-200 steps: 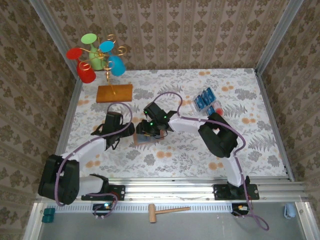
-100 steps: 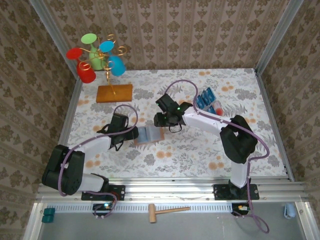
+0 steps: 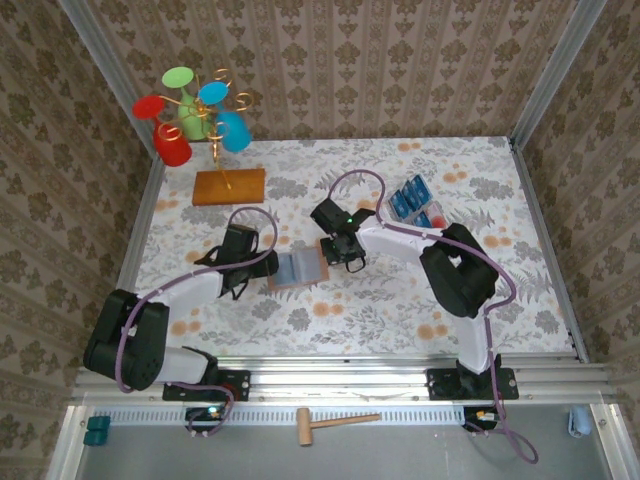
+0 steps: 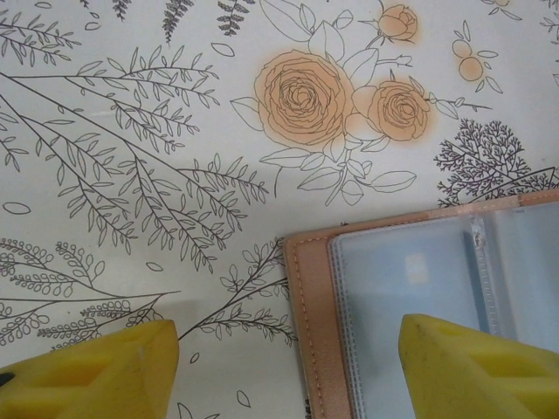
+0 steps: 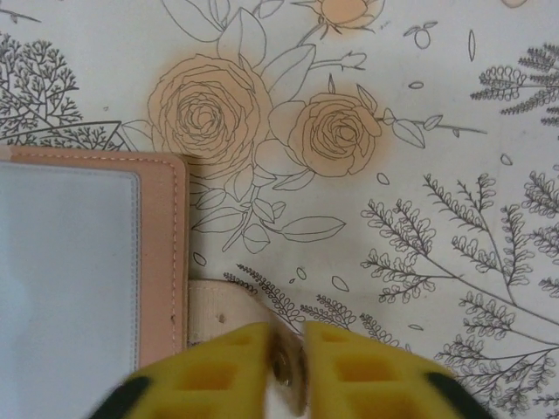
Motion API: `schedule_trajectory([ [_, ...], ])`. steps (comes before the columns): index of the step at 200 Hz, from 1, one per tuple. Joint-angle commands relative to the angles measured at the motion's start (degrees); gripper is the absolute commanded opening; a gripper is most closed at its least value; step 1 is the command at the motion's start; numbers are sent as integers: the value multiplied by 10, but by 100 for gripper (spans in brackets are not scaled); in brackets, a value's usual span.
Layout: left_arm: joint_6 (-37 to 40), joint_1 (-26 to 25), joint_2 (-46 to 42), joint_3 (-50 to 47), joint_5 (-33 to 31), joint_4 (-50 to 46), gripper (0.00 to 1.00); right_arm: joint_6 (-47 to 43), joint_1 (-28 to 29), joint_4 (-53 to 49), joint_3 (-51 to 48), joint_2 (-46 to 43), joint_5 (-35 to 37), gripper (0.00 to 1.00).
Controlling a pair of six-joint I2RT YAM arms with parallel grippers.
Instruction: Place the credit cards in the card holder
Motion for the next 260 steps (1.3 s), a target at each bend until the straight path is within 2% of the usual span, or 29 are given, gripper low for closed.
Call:
schedule_trajectory([
  [1, 0, -6, 2, 22, -6, -10, 69, -2, -3, -6, 12, 7, 6, 4],
  [10, -1, -6, 2, 23, -6, -12, 69, -3, -3, -5, 7, 3, 7, 0],
  [90, 7, -17, 5, 42, -14, -24, 69, -22, -43, 5, -78, -74, 17, 0],
  [95, 6, -34, 6, 43, -14, -24, 69, -24, -46, 6, -84, -78, 17, 0],
  [161, 4, -48, 14, 53, -21, -25, 69, -33, -78, 11, -132, -110, 14, 0],
  [165, 4, -49, 15, 54, -21, -25, 69, -34, -78, 11, -132, -113, 13, 4],
  [178, 5, -50, 16, 55, -22, -26, 69, -38, -81, 6, -131, -122, 1, 25],
  [197, 5, -51, 18, 56, -22, -25, 69, -46, -94, -8, -114, -149, -26, 40],
  [223, 4, -54, 22, 58, -21, -24, 69, -70, -121, -53, -54, -176, -31, 45],
  [260, 4, -59, 24, 61, -21, -22, 69, -99, -188, -114, 35, -162, -23, 46],
])
